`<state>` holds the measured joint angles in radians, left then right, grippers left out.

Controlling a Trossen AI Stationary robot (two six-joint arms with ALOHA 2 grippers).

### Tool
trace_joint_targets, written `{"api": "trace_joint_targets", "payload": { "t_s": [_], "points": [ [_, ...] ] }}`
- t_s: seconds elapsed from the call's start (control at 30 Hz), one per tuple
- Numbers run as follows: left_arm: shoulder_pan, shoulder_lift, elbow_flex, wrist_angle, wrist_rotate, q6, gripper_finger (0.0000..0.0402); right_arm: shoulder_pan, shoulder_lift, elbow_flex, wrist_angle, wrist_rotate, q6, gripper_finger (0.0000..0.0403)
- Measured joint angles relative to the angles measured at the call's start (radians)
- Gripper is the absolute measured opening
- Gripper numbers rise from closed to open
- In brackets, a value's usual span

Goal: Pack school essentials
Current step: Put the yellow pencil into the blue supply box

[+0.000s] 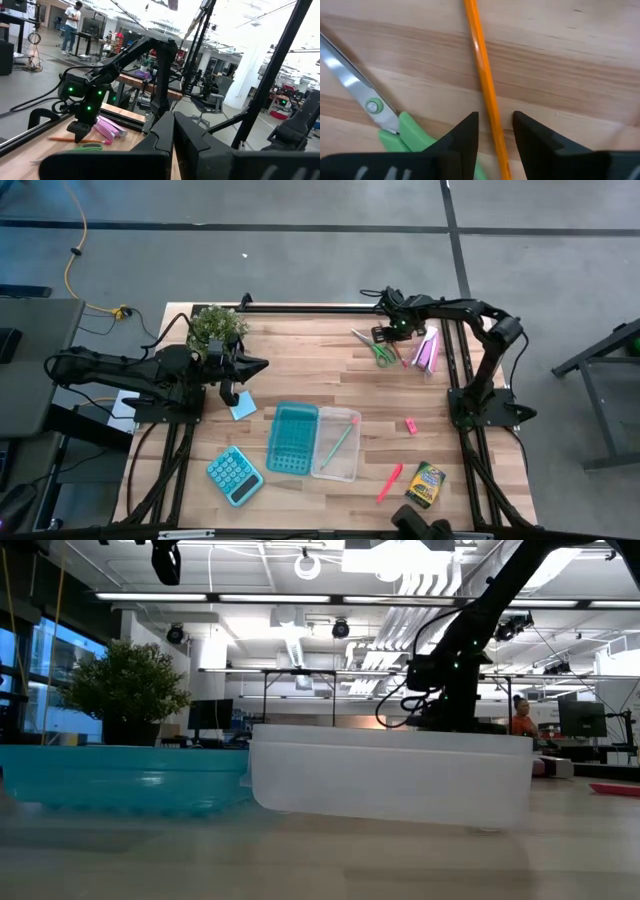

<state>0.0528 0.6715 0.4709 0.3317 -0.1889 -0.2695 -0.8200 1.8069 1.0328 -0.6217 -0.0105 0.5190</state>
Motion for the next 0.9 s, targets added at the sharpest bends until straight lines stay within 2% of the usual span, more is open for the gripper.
{"api": "trace_joint_targets", "payload": {
  "t_s": [0.23, 0.3, 0.43, 0.6, 0.9],
  "points": [
    [0.000, 0.000, 0.000, -0.006, -0.019, 0.000, 0.0000, -0.001, 0.002, -0.002, -0.013, 0.017, -0.018, 0.0021],
    [0.000, 0.000, 0.000, -0.012, -0.025, 0.000, 0.0000, 0.000, 0.002, -0.002, -0.017, 0.025, -0.028, 0.0008],
    [0.000, 0.000, 0.000, -0.018, -0.032, -0.008, 0.0000, 0.000, 0.001, -0.004, -0.019, 0.028, -0.048, 0.0017],
    [0.000, 0.000, 0.000, -0.021, -0.032, -0.015, 0.0000, 0.000, -0.045, -0.011, -0.030, 0.020, -0.079, 0.0005],
    [0.000, 0.000, 0.000, -0.022, -0.036, -0.031, 0.0000, 0.006, -0.343, -0.010, -0.065, 0.021, -0.109, 0.0003]
  ]
}}
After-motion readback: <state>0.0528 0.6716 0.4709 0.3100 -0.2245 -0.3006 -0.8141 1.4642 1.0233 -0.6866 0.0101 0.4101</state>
